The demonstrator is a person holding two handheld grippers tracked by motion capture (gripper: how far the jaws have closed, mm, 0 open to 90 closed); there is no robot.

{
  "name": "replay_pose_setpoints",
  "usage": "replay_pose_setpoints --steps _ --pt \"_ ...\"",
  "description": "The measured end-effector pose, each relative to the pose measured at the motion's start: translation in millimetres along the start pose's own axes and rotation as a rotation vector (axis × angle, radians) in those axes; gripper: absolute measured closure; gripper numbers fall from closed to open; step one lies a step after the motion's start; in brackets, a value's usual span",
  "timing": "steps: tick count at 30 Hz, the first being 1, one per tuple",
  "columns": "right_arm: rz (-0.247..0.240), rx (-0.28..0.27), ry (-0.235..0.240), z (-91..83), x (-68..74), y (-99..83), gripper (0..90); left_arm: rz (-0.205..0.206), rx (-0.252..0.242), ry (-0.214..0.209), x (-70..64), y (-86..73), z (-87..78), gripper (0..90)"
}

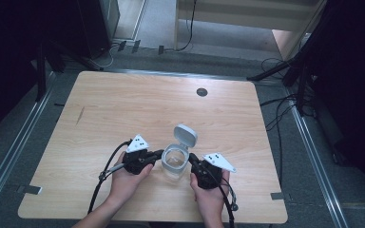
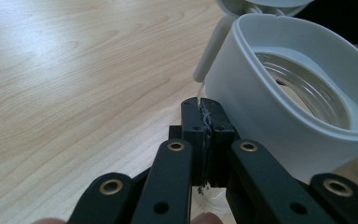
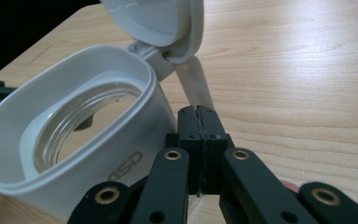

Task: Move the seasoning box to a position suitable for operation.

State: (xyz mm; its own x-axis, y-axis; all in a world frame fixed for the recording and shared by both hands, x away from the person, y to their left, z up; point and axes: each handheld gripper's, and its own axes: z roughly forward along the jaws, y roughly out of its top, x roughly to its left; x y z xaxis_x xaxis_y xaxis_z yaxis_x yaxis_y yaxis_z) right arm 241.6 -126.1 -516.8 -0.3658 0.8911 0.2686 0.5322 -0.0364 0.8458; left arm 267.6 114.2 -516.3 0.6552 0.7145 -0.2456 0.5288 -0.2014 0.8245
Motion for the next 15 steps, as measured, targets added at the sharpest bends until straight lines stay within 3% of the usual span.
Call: replay_pose_setpoints --steps 8,15 --pt "0.053 -0.004 0.059 2.8 -8.1 6.0 90.0 0.002 0.005 0.009 -7.8 -3.4 -3.0 87.7" --pt "0.045 -0.011 0.081 6.6 -6.2 10.4 90.0 -0.006 -0.005 0.007 -15.4 -5.9 -6.7 81.3"
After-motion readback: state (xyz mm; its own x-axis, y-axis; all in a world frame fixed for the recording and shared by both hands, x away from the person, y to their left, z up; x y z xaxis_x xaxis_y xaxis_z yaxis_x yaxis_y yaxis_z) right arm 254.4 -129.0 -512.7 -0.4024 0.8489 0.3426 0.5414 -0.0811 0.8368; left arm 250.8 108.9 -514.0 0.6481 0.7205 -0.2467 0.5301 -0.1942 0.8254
